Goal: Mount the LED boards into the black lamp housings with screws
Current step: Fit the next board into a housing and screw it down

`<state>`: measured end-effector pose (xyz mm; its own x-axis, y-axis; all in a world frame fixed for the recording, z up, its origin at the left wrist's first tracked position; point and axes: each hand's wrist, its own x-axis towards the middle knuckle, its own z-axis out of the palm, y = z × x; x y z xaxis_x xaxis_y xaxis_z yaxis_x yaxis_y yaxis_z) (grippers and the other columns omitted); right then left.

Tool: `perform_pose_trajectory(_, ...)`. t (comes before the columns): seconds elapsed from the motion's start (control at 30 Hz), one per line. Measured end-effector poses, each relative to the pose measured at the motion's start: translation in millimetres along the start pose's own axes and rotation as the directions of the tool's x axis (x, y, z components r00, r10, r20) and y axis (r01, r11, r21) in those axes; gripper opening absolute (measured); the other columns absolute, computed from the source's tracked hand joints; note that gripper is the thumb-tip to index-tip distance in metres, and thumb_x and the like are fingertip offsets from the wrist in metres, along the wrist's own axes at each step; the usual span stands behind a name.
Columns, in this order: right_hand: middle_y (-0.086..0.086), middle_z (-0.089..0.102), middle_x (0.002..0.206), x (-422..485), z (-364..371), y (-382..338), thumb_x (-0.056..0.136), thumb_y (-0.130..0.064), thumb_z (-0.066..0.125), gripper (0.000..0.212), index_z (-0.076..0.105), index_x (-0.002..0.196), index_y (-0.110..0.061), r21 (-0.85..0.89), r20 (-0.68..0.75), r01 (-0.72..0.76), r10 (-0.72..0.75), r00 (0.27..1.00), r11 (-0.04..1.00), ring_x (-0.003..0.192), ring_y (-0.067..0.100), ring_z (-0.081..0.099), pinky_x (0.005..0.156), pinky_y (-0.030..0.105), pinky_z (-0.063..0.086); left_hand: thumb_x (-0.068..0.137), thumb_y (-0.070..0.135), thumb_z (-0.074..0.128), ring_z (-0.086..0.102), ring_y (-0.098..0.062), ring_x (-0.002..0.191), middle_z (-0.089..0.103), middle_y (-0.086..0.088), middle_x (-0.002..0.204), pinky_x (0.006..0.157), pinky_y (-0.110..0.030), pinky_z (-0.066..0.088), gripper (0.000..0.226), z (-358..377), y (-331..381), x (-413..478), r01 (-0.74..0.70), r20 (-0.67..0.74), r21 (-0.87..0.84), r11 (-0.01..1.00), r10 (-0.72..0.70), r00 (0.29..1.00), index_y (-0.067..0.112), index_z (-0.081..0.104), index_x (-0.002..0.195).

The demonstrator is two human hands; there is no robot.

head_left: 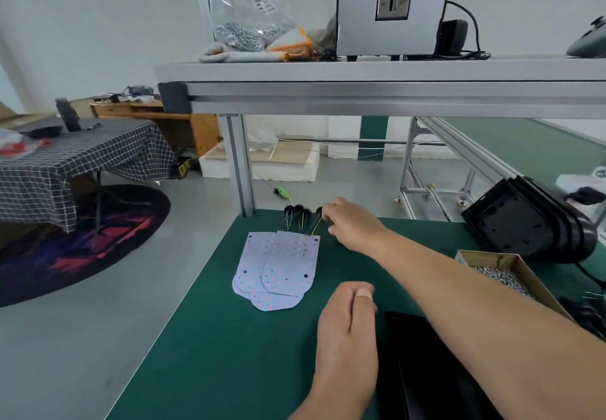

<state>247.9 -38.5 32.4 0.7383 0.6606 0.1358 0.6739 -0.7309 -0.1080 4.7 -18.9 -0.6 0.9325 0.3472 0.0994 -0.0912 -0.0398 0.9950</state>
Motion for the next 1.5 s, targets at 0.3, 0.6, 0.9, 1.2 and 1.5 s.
perform_pose_trajectory(0.3,0.007,0.047,0.105,1.4,4.5,-4.6,0.099,-0.003,0.053,0.025,0.061,0.118,-0.017,-0.184,0.059,0.077,-0.068,0.996,0.980,0.100,0.033,0.055,0.069,0.037,0.040,0.108,0.032,0.049,0.051,-0.008,0.070,0.068,0.011,0.089,0.072,-0.030,0.046,0.026,-3.6,2.8,0.1,0.014,-0.006,0.012,1.000,-0.014,1.000,0.046,0.069,0.098)
perform_pose_trajectory(0.6,0.001,0.056,0.114,-91.8,-41.6,9.5,0.109,-0.029,0.050,0.011,0.056,0.107,-0.020,-0.237,0.007,0.075,-0.075,0.997,0.969,0.084,0.031,0.060,0.064,0.040,0.044,0.107,0.026,0.055,0.057,-0.001,0.095,0.060,0.017,0.103,0.087,-0.018,0.045,0.015,-0.8,6.7,-6.1,-0.150,-0.006,0.246,0.958,0.157,0.988,0.038,0.062,0.113)
perform_pose_trajectory(0.9,0.001,0.063,0.096,-232.4,-83.8,-8.3,0.102,-0.018,0.068,0.007,0.071,0.098,-0.013,-0.014,-0.357,0.090,-0.089,0.930,0.996,0.088,0.028,0.061,0.079,0.045,0.053,0.103,0.052,0.034,0.031,-0.014,0.147,0.043,0.009,0.159,0.123,-0.037,0.028,0.057,-12.6,18.4,-1.8,-0.315,-0.025,0.592,0.742,0.407,0.913,0.022,0.057,0.146)
perform_pose_trajectory(1.2,-0.003,0.068,0.092,-299.3,-63.6,-26.6,0.101,-0.022,0.067,0.012,0.076,0.095,-0.016,-0.090,-0.643,0.177,-0.192,0.742,0.980,0.076,0.026,0.060,0.067,0.041,0.055,0.110,0.050,0.042,0.042,-0.013,0.142,0.048,0.010,0.147,0.121,-0.048,0.030,0.045,-18.2,44.5,-16.4,-0.739,0.634,0.447,0.505,0.404,0.659,0.035,0.055,0.150)
perform_pose_trajectory(1.5,-0.003,0.044,0.162,-293.7,-92.8,-15.3,0.088,-0.066,0.072,0.078,0.051,0.151,-0.024,0.430,-0.495,0.293,-0.048,0.867,0.854,0.156,0.019,0.030,0.124,0.039,0.032,0.099,0.036,0.072,0.049,-0.019,0.092,0.049,0.020,0.079,0.081,-0.028,0.038,0.026,-15.4,87.4,-36.9,-0.840,0.522,0.189,0.508,0.673,0.524,0.045,0.056,0.081)
